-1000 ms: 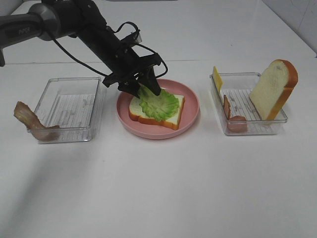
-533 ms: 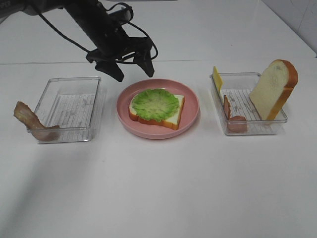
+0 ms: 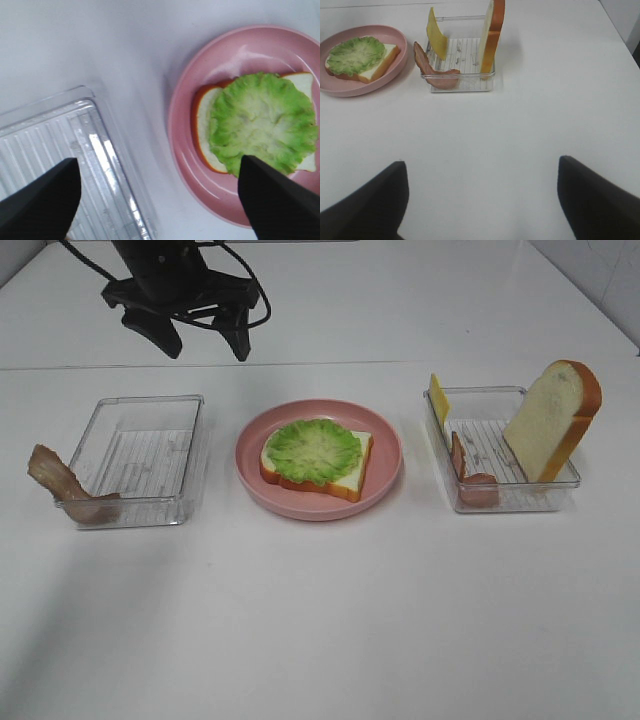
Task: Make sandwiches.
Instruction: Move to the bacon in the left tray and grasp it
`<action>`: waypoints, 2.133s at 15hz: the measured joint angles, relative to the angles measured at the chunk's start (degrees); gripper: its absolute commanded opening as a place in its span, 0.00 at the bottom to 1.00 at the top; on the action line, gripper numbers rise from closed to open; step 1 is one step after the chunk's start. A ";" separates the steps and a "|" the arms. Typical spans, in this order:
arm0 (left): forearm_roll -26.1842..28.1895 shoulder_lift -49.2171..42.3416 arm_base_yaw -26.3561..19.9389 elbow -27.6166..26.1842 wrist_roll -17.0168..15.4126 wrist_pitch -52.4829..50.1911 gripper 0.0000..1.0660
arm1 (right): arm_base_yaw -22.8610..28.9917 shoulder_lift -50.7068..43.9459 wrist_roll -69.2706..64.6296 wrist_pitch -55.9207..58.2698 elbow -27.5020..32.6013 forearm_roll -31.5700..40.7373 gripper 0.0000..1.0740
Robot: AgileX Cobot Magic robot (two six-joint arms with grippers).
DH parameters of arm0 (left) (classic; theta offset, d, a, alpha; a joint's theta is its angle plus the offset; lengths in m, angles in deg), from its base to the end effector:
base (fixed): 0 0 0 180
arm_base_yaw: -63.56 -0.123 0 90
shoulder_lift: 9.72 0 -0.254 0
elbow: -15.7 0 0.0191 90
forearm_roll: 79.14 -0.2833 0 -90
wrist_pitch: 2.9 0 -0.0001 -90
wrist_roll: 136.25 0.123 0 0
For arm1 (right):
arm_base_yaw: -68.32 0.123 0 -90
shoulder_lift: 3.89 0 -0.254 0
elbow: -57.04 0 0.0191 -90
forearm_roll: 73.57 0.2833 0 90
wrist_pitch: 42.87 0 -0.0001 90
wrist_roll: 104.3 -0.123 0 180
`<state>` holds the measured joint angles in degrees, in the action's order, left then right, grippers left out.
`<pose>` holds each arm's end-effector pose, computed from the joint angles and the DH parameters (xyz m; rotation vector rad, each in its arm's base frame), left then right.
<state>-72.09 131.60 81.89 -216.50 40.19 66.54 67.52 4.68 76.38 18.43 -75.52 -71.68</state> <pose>0.4950 -0.1789 0.1915 0.3284 2.7660 -0.2690 0.0823 0.0024 0.2786 0.0003 2.0471 0.0234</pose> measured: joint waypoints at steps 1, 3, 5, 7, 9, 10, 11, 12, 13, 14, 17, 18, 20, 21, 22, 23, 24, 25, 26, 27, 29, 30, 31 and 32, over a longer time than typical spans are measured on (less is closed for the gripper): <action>-2.18 -1.03 0.00 0.00 -0.29 0.00 0.74 | 0.00 0.00 0.00 0.00 0.00 0.00 0.73; -5.39 -2.75 -0.11 0.00 -0.29 0.06 0.70 | 0.00 0.00 0.00 0.00 0.00 0.00 0.73; -5.79 -4.64 -0.97 1.20 -0.69 0.06 0.70 | 0.00 0.00 0.00 0.00 0.00 0.00 0.73; -5.96 -6.70 -2.18 3.72 -1.03 0.06 0.70 | 0.00 0.00 0.00 0.00 0.00 0.00 0.73; -6.19 -9.97 -4.24 8.54 -1.20 0.06 0.70 | 0.00 0.00 0.00 0.00 0.00 0.00 0.73; -6.47 -11.52 -5.16 11.17 -1.43 0.06 0.70 | 0.00 0.00 0.00 0.00 0.00 0.00 0.73; -6.53 -12.89 -5.90 14.32 -1.60 0.06 0.70 | 0.00 0.00 0.00 0.00 0.00 0.00 0.73; -6.59 -15.36 -6.93 19.08 -1.66 0.06 0.70 | 0.00 0.00 0.00 0.00 0.00 0.00 0.73; -6.65 -16.79 -7.51 22.23 -1.66 0.11 0.70 | 0.00 0.00 0.00 0.00 0.00 0.00 0.73; -7.05 -18.05 -8.02 25.50 -1.66 0.17 0.70 | 0.00 0.00 0.00 0.00 0.00 0.00 0.73; -9.05 -21.49 -9.34 33.69 -2.52 0.29 0.70 | 0.00 0.00 0.00 0.00 0.00 0.00 0.73; -9.51 -21.94 -9.40 34.89 -2.75 0.29 0.70 | 0.00 0.00 0.00 0.00 0.00 0.00 0.73; -10.49 -22.80 -10.26 38.79 -3.15 0.34 0.70 | 0.00 0.00 0.00 0.00 0.00 0.00 0.73; -10.83 -22.92 -10.77 40.74 -3.72 0.34 0.70 | 0.00 0.00 0.00 0.00 0.00 0.00 0.73; -11.06 -22.92 -11.12 42.86 -4.53 0.29 0.70 | 0.00 0.00 0.00 0.00 0.00 0.00 0.73; -11.23 -22.92 -11.29 46.87 -5.79 -3.44 0.70 | 0.00 0.00 0.00 0.00 0.00 0.00 0.73; -11.23 -22.92 -11.29 46.87 -5.79 -3.44 0.70 | 0.00 0.00 0.00 0.00 0.00 0.00 0.73; -11.17 -22.92 -11.34 49.85 -7.39 -9.00 0.70 | 0.00 0.00 0.00 0.00 0.00 0.00 0.73; -11.06 -22.92 -11.34 50.76 -7.85 -11.63 0.70 | 0.00 0.00 0.00 0.00 0.00 0.00 0.73; -10.83 -22.92 -11.34 51.05 -7.96 -13.18 0.69 | 0.00 0.00 0.00 0.00 0.00 0.00 0.73; -9.63 -22.92 -11.34 51.22 -8.14 -15.70 0.65 | 0.00 0.00 0.00 0.00 0.00 0.00 0.73; -8.31 -22.92 -11.34 51.28 -8.14 -17.19 0.61 | 0.00 0.00 0.00 0.00 0.00 0.00 0.73; -7.05 -22.92 -11.34 51.28 -8.14 -18.33 0.59 | 0.00 0.00 0.00 0.00 0.00 0.00 0.73; -6.19 -22.63 -11.34 51.28 -8.14 -18.85 0.58 | 0.00 0.00 0.00 0.00 0.00 0.00 0.73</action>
<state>-78.28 108.97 70.55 -165.22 32.06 47.69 67.52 4.68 76.38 18.43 -75.52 -71.68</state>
